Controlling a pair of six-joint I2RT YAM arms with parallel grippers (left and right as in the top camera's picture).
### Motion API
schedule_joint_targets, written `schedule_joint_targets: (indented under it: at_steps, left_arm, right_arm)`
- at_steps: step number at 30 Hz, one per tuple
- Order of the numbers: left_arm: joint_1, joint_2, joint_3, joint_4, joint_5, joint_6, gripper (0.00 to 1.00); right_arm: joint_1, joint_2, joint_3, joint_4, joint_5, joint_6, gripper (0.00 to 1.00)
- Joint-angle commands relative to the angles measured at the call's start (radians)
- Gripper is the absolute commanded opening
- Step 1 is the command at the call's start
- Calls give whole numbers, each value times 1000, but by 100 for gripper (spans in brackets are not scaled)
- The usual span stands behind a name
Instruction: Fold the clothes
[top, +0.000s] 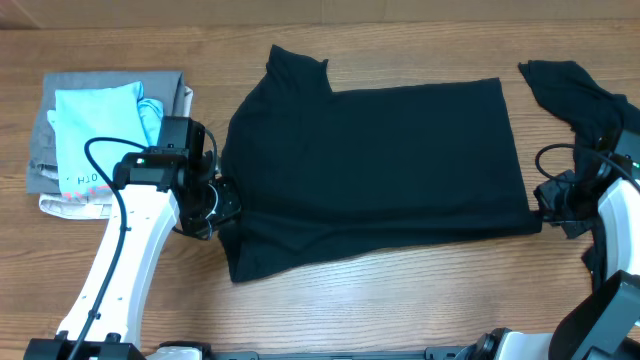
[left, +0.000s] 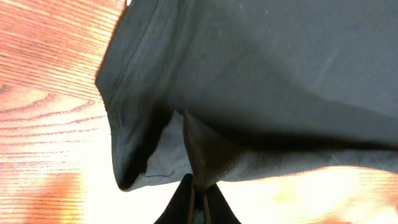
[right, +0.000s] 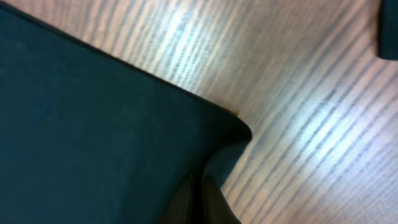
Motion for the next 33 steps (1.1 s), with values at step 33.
schedule_joint_targets:
  at_steps: [33]
  left_arm:
    - [3,115,52,178,-209,26,4]
  right_arm:
    - [190,231,42,430,-8,26,4]
